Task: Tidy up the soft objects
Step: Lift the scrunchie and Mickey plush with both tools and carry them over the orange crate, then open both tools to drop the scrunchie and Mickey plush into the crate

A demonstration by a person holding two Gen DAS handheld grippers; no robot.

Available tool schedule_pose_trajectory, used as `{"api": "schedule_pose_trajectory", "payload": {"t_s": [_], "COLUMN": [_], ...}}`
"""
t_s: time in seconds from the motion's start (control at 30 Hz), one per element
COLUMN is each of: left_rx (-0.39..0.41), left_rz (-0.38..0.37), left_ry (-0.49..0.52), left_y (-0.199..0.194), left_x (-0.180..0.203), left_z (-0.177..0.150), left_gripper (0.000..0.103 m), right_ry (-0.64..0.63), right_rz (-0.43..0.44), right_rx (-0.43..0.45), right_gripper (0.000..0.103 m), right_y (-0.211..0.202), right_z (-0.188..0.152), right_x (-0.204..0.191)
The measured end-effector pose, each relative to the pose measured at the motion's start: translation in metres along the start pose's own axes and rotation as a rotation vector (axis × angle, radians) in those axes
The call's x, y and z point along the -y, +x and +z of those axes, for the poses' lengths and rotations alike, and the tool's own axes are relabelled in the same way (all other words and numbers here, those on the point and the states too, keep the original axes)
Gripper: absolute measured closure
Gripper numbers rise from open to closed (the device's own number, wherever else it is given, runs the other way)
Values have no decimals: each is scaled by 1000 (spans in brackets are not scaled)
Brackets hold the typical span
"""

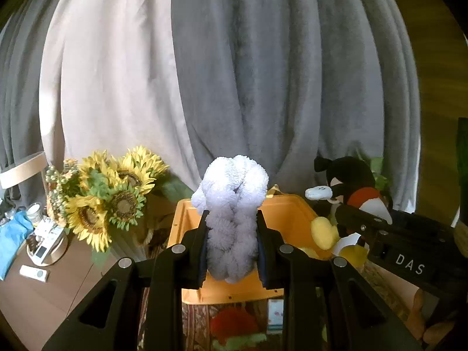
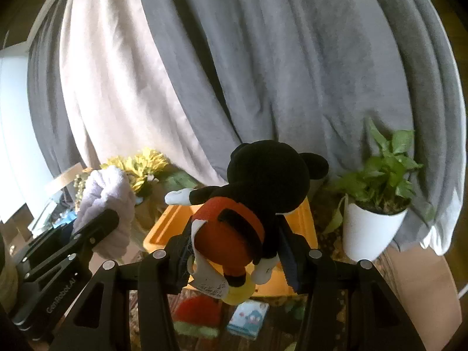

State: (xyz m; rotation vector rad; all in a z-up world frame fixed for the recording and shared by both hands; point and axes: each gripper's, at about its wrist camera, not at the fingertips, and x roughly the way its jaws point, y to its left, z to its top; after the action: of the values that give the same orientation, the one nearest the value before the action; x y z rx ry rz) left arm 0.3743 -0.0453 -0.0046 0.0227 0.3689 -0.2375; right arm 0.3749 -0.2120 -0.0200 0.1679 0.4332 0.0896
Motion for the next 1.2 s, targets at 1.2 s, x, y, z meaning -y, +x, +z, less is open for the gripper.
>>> {"api": "schedule_pose_trajectory", "payload": {"t_s": [1.2], "left_rx": [-370], "left_rz": [26], "left_ry": [-1], "left_y": [217], "left_x": [-32], "left_z": [-31], "left_gripper": [73], "right_ry": [-36], "right_rz": [-12], "right_rx": [-409], "right_gripper": [48], "right_y": [214], "right_z": [-5], "right_x": [32]}}
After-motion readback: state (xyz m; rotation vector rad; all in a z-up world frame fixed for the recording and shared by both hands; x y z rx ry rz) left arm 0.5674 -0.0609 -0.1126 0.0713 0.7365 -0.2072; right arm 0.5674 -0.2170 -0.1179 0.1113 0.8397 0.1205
